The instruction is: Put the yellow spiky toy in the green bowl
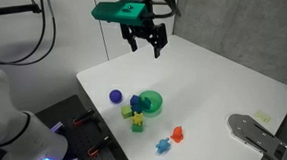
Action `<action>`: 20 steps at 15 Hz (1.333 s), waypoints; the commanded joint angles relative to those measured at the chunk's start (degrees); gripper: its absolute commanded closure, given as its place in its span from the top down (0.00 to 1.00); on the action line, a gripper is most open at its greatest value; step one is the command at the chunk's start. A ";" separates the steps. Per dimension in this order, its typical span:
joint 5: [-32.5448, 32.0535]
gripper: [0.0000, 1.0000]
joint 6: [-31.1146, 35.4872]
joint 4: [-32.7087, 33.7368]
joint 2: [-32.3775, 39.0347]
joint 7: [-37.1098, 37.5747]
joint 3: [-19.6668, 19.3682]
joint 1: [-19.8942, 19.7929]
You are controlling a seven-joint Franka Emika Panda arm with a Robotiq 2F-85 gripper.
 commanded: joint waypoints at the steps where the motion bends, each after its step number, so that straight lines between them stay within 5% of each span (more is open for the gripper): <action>1: 0.19 1.00 -0.15 0.16 0.02 -0.14 0.30 -0.32; 12: 1.52 1.00 3.44 -2.14 3.89 -0.29 0.82 1.04; 20: 6.47 1.00 18.31 -10.52 10.83 -1.69 0.25 1.41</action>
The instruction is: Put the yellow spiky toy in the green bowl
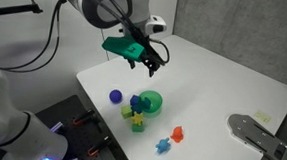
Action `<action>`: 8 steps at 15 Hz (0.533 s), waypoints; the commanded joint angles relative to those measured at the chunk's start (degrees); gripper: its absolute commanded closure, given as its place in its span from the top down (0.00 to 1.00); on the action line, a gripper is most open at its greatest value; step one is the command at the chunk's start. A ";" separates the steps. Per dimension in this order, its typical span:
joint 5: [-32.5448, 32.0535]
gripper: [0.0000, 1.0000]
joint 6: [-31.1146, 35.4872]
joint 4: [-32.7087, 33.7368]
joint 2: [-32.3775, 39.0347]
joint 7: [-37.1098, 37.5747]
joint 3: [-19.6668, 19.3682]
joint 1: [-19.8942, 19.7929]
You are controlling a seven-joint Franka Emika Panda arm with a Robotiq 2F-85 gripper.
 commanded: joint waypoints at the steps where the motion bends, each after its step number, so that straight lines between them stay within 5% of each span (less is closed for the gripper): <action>1: 1.81 1.00 5.70 -2.68 4.04 -1.19 -0.23 -0.01; 8: -1.39 1.00 14.95 -4.04 16.81 2.18 1.28 -1.74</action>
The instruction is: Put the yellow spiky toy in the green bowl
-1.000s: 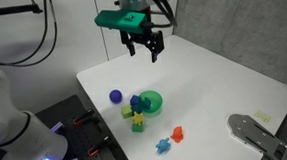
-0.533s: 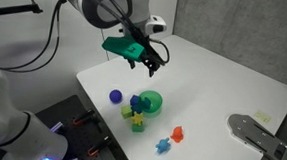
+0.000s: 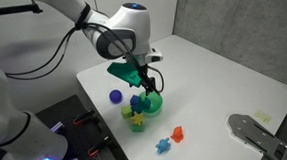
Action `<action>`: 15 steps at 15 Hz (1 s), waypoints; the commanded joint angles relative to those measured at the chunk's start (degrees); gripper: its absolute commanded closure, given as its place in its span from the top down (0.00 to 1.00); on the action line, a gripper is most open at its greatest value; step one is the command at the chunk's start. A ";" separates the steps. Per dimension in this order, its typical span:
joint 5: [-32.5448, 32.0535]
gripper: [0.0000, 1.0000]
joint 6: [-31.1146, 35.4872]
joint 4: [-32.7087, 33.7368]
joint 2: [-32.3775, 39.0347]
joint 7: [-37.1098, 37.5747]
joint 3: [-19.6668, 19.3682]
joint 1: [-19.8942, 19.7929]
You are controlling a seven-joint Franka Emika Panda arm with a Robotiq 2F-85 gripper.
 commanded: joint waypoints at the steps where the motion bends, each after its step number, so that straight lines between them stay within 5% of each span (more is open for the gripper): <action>1: -2.68 1.00 6.32 0.05 6.74 2.29 1.26 -1.79; 15: -7.74 1.00 12.55 -0.73 17.01 4.10 2.05 -3.13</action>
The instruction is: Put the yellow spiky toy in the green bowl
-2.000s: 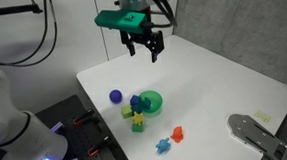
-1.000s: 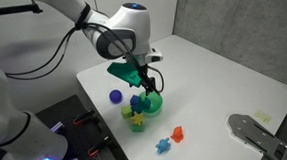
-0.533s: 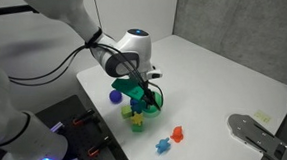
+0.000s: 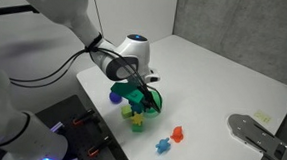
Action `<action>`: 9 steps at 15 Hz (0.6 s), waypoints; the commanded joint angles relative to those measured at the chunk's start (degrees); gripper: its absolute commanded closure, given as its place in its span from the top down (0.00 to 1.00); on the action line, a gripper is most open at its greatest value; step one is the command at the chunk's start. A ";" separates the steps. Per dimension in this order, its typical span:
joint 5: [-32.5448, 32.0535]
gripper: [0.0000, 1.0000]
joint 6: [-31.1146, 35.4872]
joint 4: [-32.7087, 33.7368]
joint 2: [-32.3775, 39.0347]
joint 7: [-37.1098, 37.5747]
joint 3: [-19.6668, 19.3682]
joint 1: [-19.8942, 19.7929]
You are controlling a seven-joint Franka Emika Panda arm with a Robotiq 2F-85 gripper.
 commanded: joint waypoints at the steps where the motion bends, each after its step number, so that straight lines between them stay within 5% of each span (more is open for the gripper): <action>1: -3.08 1.00 4.31 -0.18 4.08 2.15 0.47 -1.25; 7: -3.39 1.00 10.58 0.23 10.93 2.57 0.51 -1.17; 8: -3.54 0.75 11.31 0.26 11.67 2.71 0.35 -1.02; 9: -3.86 0.72 11.90 0.31 12.31 2.86 0.09 -0.80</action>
